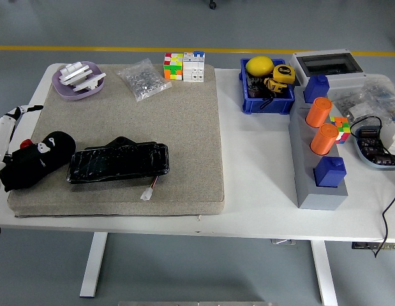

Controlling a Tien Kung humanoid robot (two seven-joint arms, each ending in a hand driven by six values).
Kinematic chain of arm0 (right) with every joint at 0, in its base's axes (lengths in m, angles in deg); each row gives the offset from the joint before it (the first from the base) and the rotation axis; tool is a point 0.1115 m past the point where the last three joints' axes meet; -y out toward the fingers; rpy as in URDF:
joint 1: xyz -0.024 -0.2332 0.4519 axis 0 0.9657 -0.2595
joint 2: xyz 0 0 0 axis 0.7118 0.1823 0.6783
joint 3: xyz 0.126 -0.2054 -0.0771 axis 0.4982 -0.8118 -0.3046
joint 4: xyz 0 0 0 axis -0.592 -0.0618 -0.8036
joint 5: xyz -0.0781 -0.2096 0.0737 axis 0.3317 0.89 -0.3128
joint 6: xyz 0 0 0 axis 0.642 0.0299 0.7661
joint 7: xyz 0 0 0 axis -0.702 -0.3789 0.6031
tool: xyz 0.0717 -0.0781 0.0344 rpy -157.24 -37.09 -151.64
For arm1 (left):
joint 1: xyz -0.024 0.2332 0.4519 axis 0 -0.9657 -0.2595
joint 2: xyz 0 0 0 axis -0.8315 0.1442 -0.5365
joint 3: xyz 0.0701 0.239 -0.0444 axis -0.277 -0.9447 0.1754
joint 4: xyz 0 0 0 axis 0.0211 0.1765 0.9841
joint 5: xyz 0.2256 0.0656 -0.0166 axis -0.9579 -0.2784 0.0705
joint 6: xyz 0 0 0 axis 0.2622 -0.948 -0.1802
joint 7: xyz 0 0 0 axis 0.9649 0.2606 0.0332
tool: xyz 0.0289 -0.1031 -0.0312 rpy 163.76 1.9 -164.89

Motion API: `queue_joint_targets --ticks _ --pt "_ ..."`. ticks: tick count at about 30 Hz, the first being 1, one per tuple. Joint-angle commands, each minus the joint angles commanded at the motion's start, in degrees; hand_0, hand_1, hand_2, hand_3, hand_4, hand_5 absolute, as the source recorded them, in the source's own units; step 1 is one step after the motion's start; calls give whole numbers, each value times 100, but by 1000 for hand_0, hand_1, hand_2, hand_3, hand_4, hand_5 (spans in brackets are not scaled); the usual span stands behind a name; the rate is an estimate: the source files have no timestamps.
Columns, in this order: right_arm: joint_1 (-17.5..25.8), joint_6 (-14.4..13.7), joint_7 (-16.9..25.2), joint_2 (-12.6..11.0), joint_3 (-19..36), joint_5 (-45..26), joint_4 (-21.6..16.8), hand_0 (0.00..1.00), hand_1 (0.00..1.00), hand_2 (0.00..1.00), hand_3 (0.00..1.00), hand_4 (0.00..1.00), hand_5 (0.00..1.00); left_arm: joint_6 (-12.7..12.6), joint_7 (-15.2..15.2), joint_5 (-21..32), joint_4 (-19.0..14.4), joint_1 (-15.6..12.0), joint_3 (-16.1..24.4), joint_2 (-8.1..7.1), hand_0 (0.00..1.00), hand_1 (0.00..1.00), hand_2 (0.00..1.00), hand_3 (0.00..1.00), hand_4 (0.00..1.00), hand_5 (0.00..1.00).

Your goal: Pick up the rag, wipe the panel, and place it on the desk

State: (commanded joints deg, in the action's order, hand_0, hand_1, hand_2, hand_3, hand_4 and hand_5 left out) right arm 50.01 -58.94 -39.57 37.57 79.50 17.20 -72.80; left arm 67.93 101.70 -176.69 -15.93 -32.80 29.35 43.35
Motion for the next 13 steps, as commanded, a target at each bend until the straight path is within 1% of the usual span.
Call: queue_joint_targets --ticks 3,6,8,13 --pt "15 5 7 8 16 -10 0 771 644 680 605 998 484 -13 31 -59 -165 -188 83 89 854 850 810 734 863 411" --pt "23 5 8 10 27 -9 0 771 644 680 605 998 484 -29 72 -63 -245 -331 155 164 849 841 799 726 862 406" --pt "33 11 12 14 40 -5 0 771 644 680 605 998 484 -55 142 -40 -323 -460 214 251 849 841 799 726 862 406" --pt "45 12 11 12 15 -38 0 772 645 680 604 998 483 -77 153 -95 -436 -605 214 343 844 833 790 736 877 418"
